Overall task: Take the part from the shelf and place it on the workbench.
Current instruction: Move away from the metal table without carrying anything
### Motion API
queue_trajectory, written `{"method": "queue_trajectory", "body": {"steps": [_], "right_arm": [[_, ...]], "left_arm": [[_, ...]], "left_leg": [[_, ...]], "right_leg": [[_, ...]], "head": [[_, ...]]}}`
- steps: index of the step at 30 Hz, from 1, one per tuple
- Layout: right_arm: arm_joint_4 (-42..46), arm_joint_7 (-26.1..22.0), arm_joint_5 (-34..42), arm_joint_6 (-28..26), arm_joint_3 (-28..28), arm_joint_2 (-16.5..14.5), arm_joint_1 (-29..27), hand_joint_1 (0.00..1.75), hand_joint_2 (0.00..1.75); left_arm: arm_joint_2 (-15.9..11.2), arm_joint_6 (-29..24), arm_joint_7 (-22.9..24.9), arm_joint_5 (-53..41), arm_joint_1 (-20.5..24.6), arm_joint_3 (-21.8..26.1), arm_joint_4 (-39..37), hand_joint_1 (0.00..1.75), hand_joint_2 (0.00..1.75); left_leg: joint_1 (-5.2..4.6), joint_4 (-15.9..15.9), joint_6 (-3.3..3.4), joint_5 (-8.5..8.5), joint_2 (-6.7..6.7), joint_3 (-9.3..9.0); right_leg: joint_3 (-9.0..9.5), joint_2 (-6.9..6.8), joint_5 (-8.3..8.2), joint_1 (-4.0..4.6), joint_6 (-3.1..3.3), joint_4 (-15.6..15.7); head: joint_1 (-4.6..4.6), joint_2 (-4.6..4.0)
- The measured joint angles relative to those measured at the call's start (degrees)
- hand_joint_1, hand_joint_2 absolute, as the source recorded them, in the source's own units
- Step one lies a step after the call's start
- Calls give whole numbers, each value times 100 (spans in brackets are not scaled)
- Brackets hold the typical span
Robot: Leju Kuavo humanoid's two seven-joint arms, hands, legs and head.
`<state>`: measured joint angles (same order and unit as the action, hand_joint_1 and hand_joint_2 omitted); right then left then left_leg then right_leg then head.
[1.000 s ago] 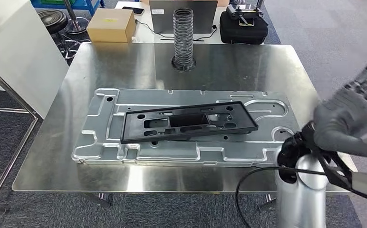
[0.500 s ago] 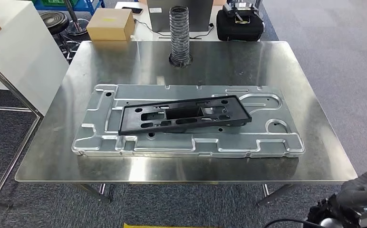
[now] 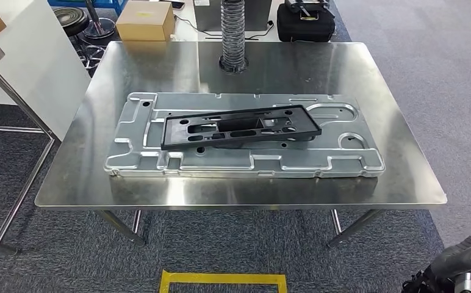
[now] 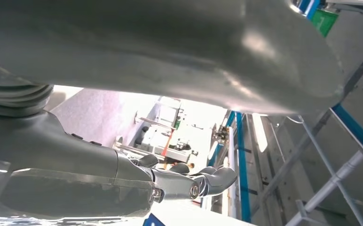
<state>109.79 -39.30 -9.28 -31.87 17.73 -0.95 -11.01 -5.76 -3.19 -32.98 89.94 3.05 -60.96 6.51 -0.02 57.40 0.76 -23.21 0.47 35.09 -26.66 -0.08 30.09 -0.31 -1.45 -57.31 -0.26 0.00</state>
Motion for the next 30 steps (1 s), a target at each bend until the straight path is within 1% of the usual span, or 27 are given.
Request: {"method": "queue_trajectory", "body": {"steps": [1, 3, 4, 5, 6, 7, 8, 9, 10, 11, 12, 13, 14, 15, 16, 17, 18, 19, 20, 21, 23, 24, 25, 26, 27, 28, 30], "right_arm": [[-34, 0, -122, -55, 20, 4, 1, 0, 0], [-158, 0, -598, -262, 86, 9, -1, 0, 0], [-240, 1, -917, -378, 129, 10, 1, 0, 0], [-334, 4, -1245, -468, 183, 8, 2, 0, 0], [-434, 16, -1534, -508, 247, 2, 4, 0, 0], [-545, 40, -1764, -495, 330, -8, 4, 0, 0], [-674, 65, -1941, -448, 434, -27, 4, 0, 0], [-821, 76, -2056, -386, 556, -51, 3, 0, 0], [-980, 71, -2141, -325, 693, -79, 3, 0, 0], [-1153, 50, -2207, -263, 850, -111, 4, 0, 0], [-1324, 26, -2263, -205, 1014, -142, 5, 0, 0], [-1480, 12, -2317, -141, 1176, -174, 7, 0, 0], [-1632, 7, -2354, -53, 1339, -206, 17, 0, 0], [-1787, 6, -2373, 44, 1496, -234, 41, 0, 0], [-1988, 7, -2391, 135, 1672, -262, 83, 0, 0], [-2233, 7, -2415, 206, 1859, -281, 140, 0, 0], [-2519, 8, -2452, 234, 2059, -291, 199, 0, 0], [-2841, 7, -2510, 222, 2273, -295, 248, 0, 0], [-3167, 7, -2582, 180, 2470, -283, 295, 0, 0], [-3540, 13, -2673, 120, 2672, -253, 351, 0, 0], [-4388, 116, -2902, -35, 3063, -133, 499, 0, 0], [-4879, 258, -3047, -129, 3257, -48, 579, 0, 0], [-5367, 455, -3209, -229, 3431, 41, 648, 0, 0], [-5845, 680, -3375, -324, 3584, 122, 706, 0, 0], [-6283, 895, -3530, -399, 3709, 191, 753, 0, 0], [-6656, 1083, -3650, -438, 3802, 244, 797, 0, 0], [-7274, 1437, -3796, -377, 3945, 316, 900, 0, 0]], "left_arm": [[5, 8, -9, 0, 2, 0, 0, 0, 0], [9, 17, -20, 0, -6, -1, 0, 0, 0], [15, 21, -24, -1, -11, -1, 0, 0, 0], [22, 25, -25, -2, -16, -2, 0, 0, 0], [30, 27, -24, -2, -16, -2, 0, 0, 0], [37, 31, -20, -3, -16, -2, 0, 0, 0], [41, 37, -14, -3, -14, -2, 0, 0, 0], [45, 45, -8, -3, -13, -3, 0, 0, 0], [52, 56, -3, -4, -14, -5, 0, 0, 0], [61, 66, 1, -4, -15, -9, 0, 0, 0], [71, 74, 4, -4, -14, -16, -1, 0, 0], [79, 81, 5, -4, -11, -22, -1, 0, 0], [86, 87, 6, -3, -5, -30, -1, 0, 0], [92, 92, 11, -3, 0, -37, -1, 0, 0], [101, 99, 16, -3, 5, -42, 0, 0, 0], [113, 105, 24, -3, 7, -45, 0, 0, 0], [128, 110, 32, -3, 6, -48, 0, 0, 0], [146, 113, 38, -3, 8, -48, 0, 0, 0], [162, 117, 43, -3, 9, -48, 0, 0, 0], [175, 121, 45, -2, 9, -48, 0, 0, 0], [195, 130, 47, -2, 10, -49, 0, 0, 0], [203, 134, 47, -2, 8, -50, 0, 0, 0], [212, 139, 47, -2, 6, -52, 0, 0, 0], [222, 146, 47, -2, 3, -55, 0, 0, 0], [234, 154, 47, -2, 1, -57, 0, 0, 0], [252, 162, 47, -3, 2, -61, 0, 0, 0], [288, 179, 51, -4, 14, -74, 0, 0, 0]], "left_leg": [[3, -8, -33, 47, -1, 7], [13, -31, -103, 118, -3, 24], [17, 12, -132, 45, -8, 60], [21, 158, -156, -155, -14, 119], [32, 415, -173, -453, -18, 194], [36, 762, -191, -779, -21, 276], [42, 1148, -206, -1030, -21, 340], [42, 1462, -218, -1122, -21, 362], [43, 1643, -223, -1067, -21, 320], [44, 1639, -221, -900, -21, 191], [46, 1428, -212, -717, -22, -38], [46, 1040, -195, -636, -25, -360], [40, 557, -176, -666, -31, -709], [30, 165, -147, -754, -34, -970], [19, -102, -117, -847, -38, -1130], [6, -219, -75, -873, -37, -1171], [8, -221, -23, -828, -31, -1128], [10, -229, 29, -767, -22, -1080], [14, -237, 82, -694, -12, -1014], [19, -243, 123, -617, -1, -929], [4, -233, 165, -470, 11, -737], [-5, -222, 171, -398, 12, -635], [-14, -205, 171, -331, 10, -536], [-21, -182, 167, -271, 6, -439], [-27, -155, 156, -219, 2, -349], [-31, -124, 141, -175, 2, -275], [-49, -73, 92, -100, 18, -178]], "right_leg": [[86, -1, 40, 22, 40, 163], [41, -11, -49, 23, 119, 222], [-11, -19, -116, 14, 162, 238], [-79, -28, -193, 1, 202, 256], [-160, -36, -265, -5, 229, 263], [-248, -37, -332, 1, 246, 259], [-340, -41, -400, 6, 250, 249], [-436, -45, -465, 10, 244, 234], [-538, -50, -527, 11, 235, 211], [-643, -55, -587, 11, 222, 180], [-746, -57, -640, 11, 204, 144], [-834, -59, -688, 14, 182, 103], [-902, -59, -729, 22, 158, 59], [-940, -60, -773, 29, 131, 31], [-955, -60, -821, 33, 100, 18], [-958, -61, -874, 34, 64, 24], [-959, -59, -917, 25, 26, 40], [-982, -52, -867, 13, -15, 15], [-1029, -42, -698, 2, -55, -93], [-1104, -32, -421, -10, -92, -317], [-1280, -21, 181, -28, -150, -1041], [-1326, -20, 313, -36, -166, -1391], [-1300, -19, 288, -41, -170, -1604], [-1185, -19, 150, -44, -162, -1628], [-969, -18, -28, -42, -140, -1437], [-659, -17, -145, -36, -104, -1056], [-34, -16, -91, -3, -19, -141]], "head": [[5, 0], [20, 0], [23, 0], [12, 0], [4, 0], [-4, 0], [-13, 0], [-12, 0], [-16, 0], [-17, 0], [-17, 0], [-18, 0], [-18, 0], [-14, 0], [-18, 0], [-18, 0], [-20, 0], [-20, 0], [-4, 0], [11, 0], [37, -1], [38, -1], [38, -1], [39, -1], [40, 0], [38, 0], [34, 0]]}}
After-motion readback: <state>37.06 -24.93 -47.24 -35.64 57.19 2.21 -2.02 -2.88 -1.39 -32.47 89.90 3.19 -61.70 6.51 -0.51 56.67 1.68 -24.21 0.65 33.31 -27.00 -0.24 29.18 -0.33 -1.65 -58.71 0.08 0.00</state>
